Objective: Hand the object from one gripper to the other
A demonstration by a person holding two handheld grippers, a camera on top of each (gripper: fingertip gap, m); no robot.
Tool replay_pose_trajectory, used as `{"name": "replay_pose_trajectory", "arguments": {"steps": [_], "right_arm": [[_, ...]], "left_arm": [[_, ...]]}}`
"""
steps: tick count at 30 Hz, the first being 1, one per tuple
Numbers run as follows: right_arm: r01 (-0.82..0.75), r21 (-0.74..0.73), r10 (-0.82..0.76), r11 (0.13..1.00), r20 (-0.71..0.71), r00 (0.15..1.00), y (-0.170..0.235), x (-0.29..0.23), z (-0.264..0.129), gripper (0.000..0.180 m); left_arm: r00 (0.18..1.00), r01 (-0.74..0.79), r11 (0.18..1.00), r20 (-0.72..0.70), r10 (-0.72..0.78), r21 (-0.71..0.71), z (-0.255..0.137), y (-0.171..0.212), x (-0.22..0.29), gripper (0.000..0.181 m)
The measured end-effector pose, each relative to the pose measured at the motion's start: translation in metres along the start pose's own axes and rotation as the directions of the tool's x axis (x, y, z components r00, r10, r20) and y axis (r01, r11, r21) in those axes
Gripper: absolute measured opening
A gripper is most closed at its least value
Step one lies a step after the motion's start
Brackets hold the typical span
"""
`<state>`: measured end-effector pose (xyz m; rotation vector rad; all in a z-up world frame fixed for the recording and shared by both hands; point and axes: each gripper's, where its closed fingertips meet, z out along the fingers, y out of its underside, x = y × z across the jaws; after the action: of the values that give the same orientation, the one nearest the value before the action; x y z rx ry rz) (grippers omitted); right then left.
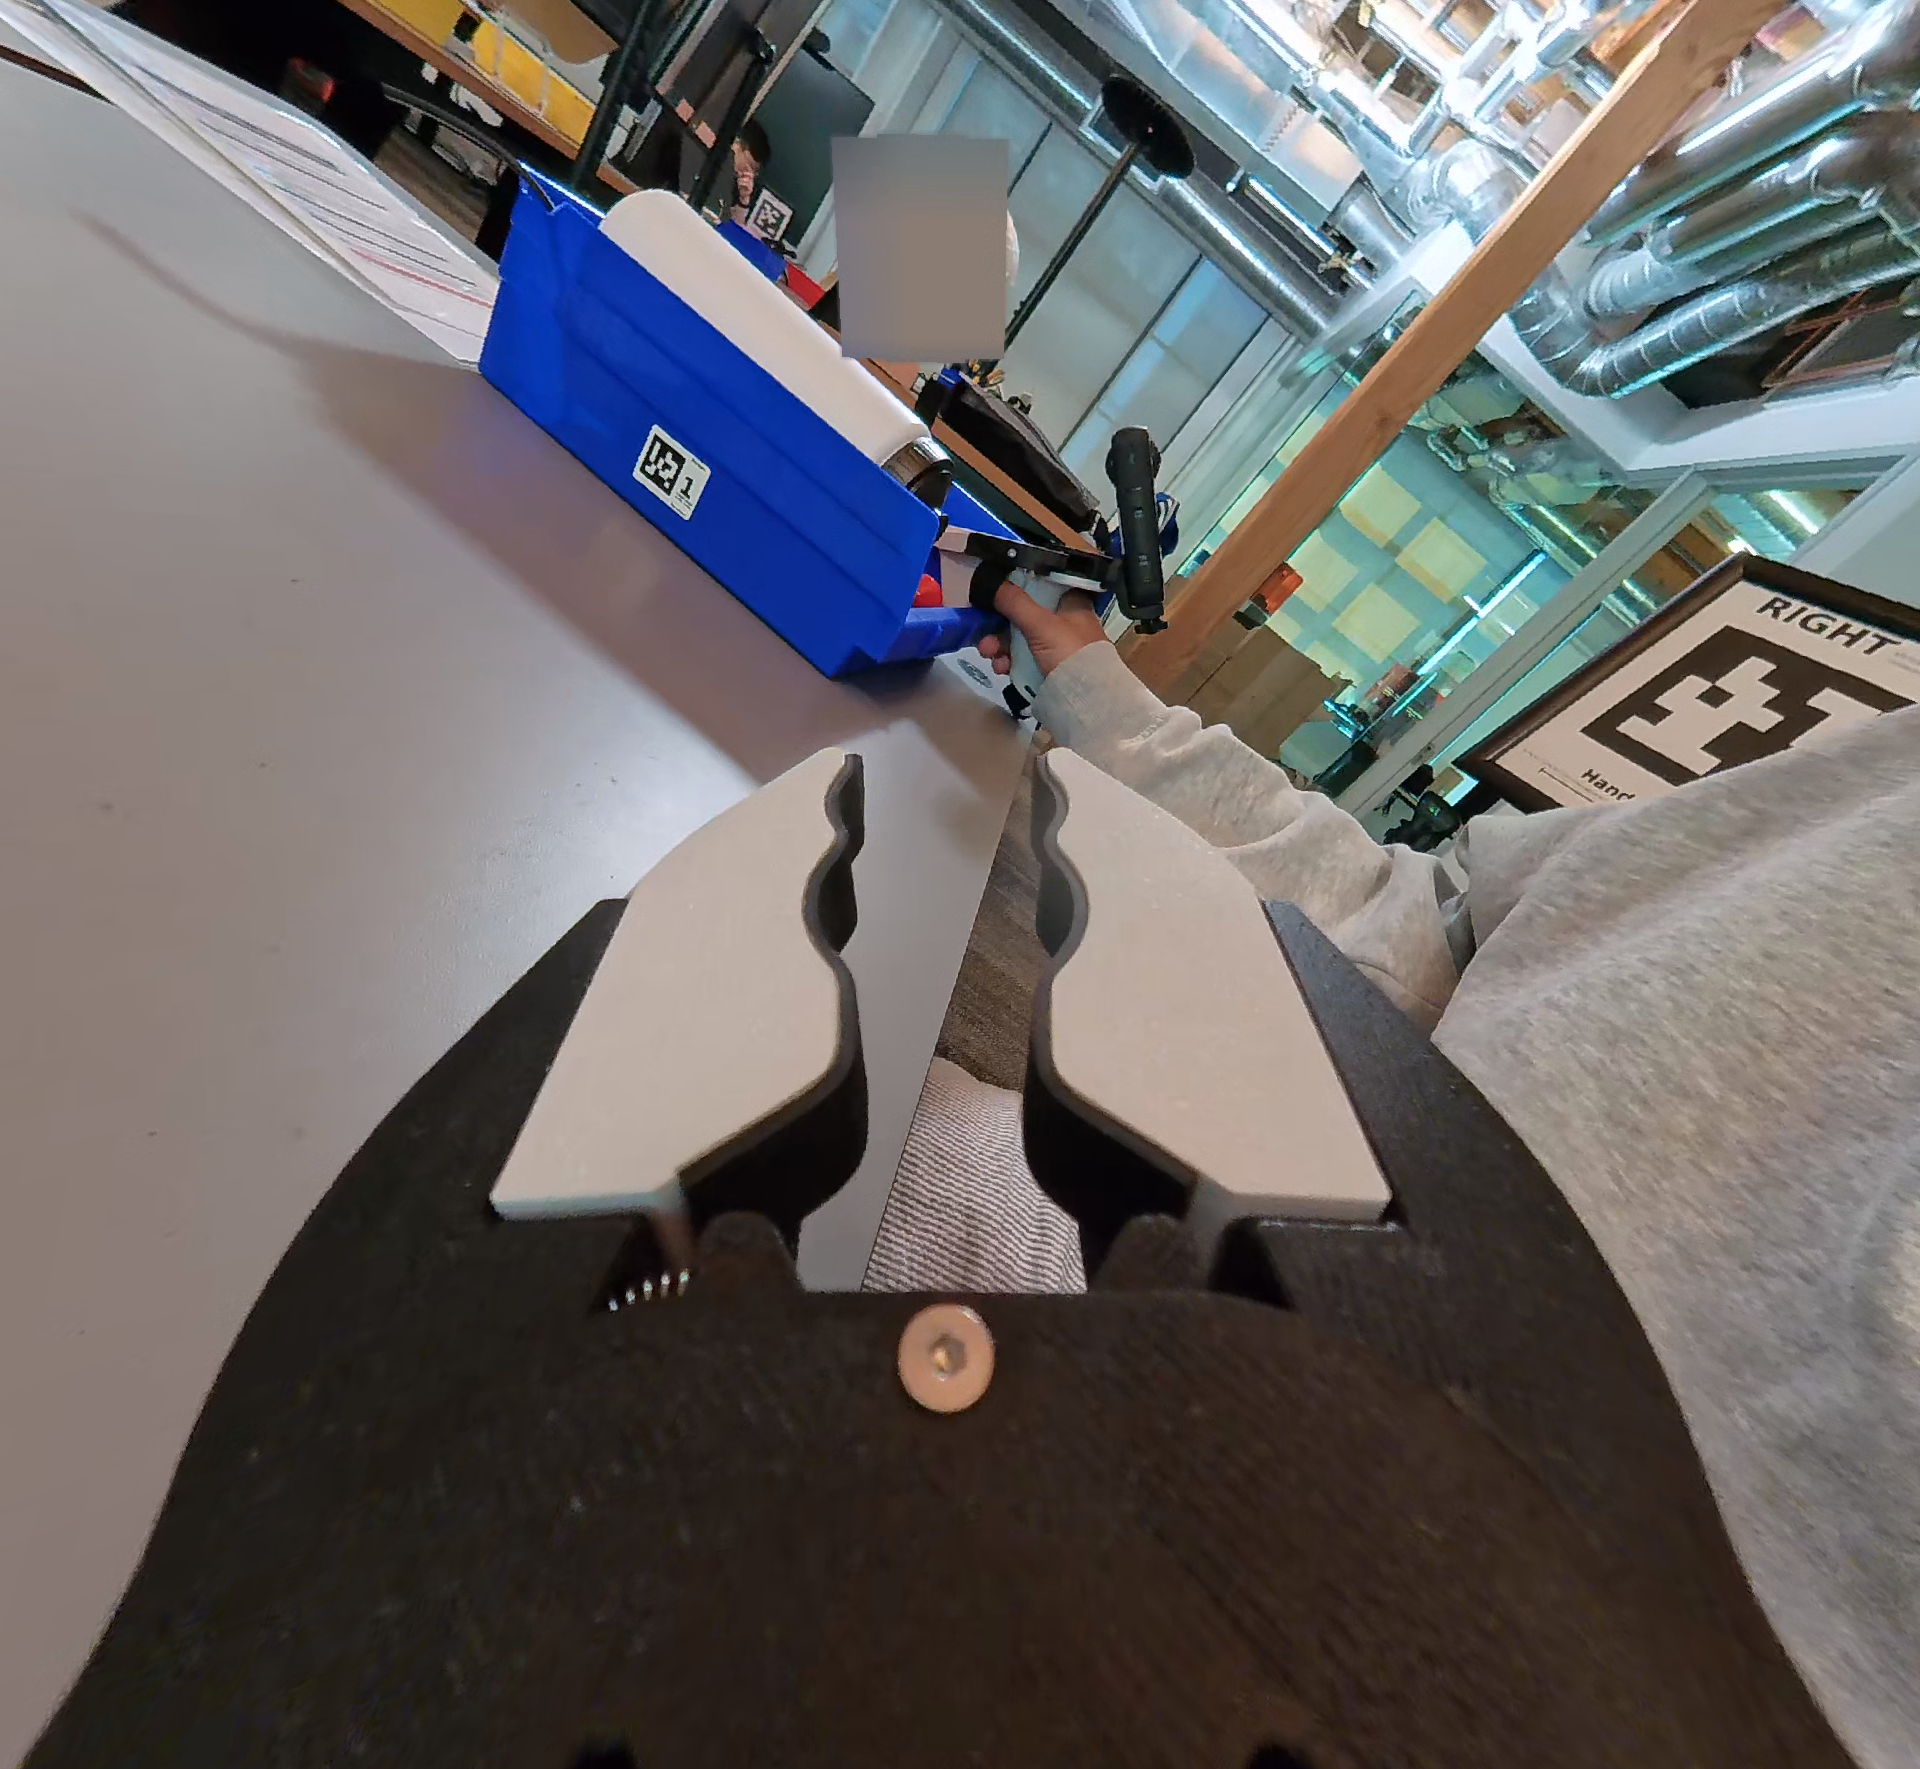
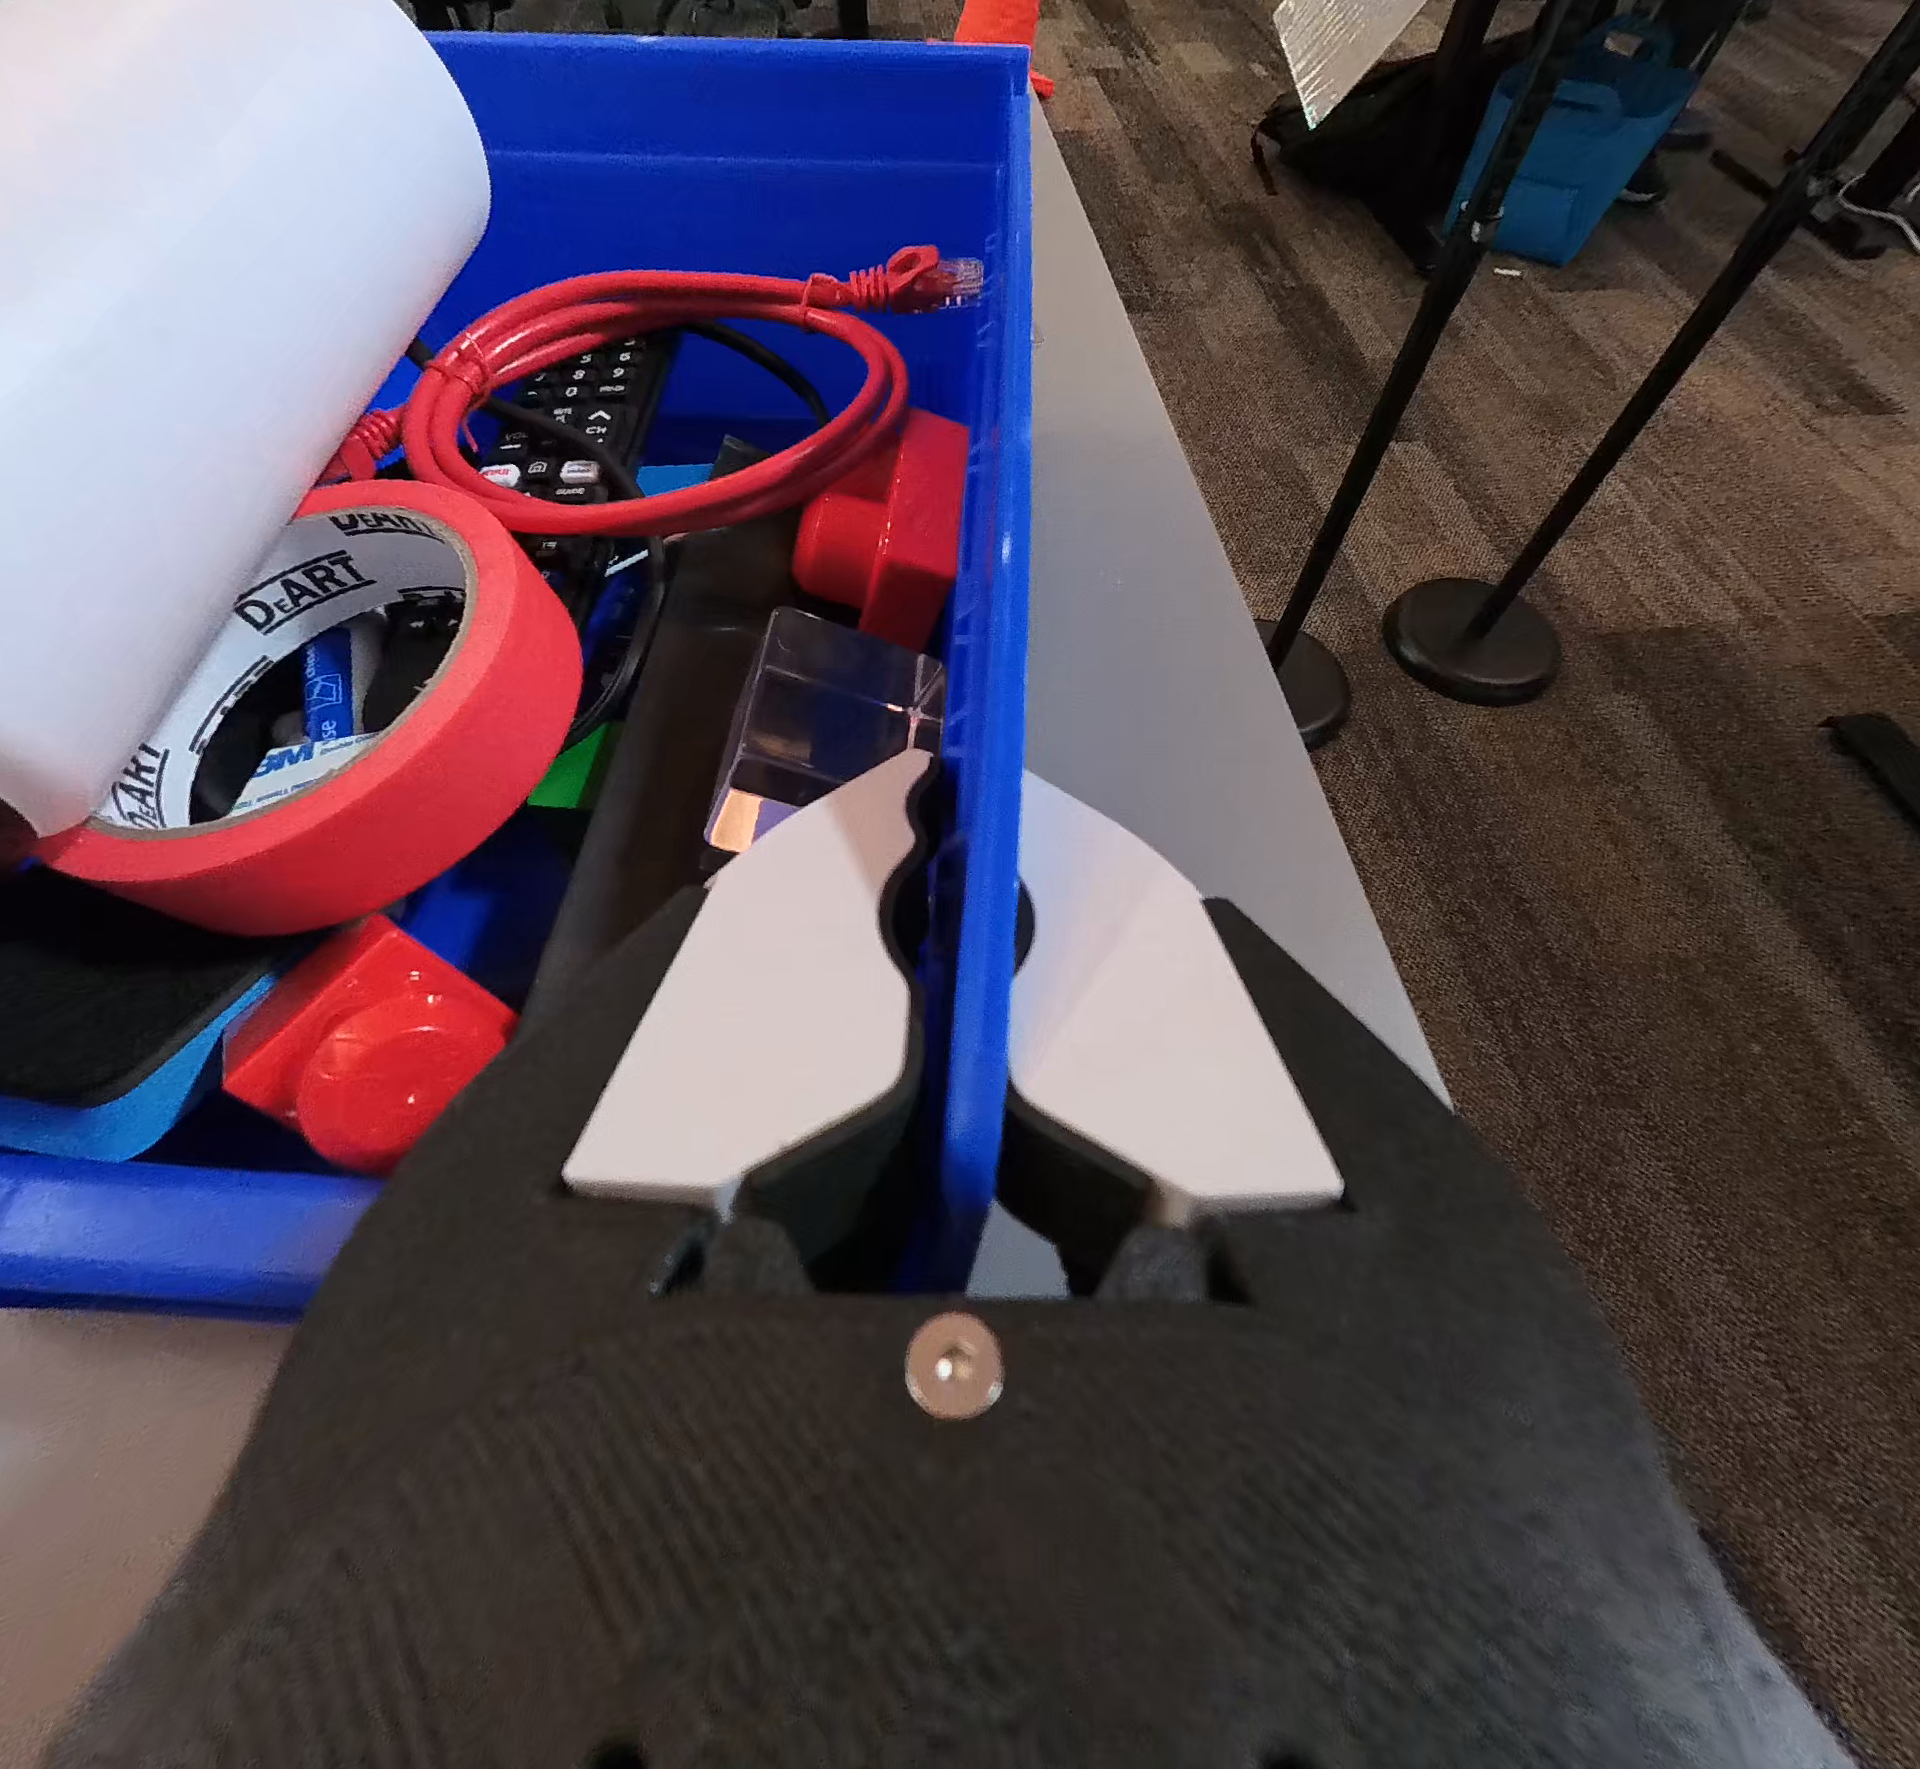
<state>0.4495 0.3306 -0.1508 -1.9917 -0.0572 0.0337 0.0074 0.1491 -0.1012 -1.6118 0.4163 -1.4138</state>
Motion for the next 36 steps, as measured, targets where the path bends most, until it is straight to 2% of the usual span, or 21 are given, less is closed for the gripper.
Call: {"name": "replay_pose_trajectory", "arguments": {"steps": [6, 30, 36], "right_arm": [[-0.062, -0.003, 0.063, 0.998, 0.030, 0.998, 0.0006, -0.0005, 0.0003, 0.005], [-0.068, -0.006, 0.068, 0.998, 0.029, 0.997, 0.0008, -0.0003, 0.0016, 0.006], [-0.006, -0.014, 0.006, 1.000, -0.006, 1.000, 0.0016, -0.0011, -0.0003, 0.006]], "left_arm": [[1.000, 0.002, 1.000, 0.001, -0.002, -0.001, 0.0001, 0.0004, 0.0001, 0.030], [1.000, 0.021, 1.000, 0.010, -0.021, 0.003, 0.0002, 0.0007, -0.0020, 0.030], [1.000, 0.020, 1.000, 0.018, -0.020, 0.011, -0.0003, -0.0004, -0.0026, 0.030]]}}
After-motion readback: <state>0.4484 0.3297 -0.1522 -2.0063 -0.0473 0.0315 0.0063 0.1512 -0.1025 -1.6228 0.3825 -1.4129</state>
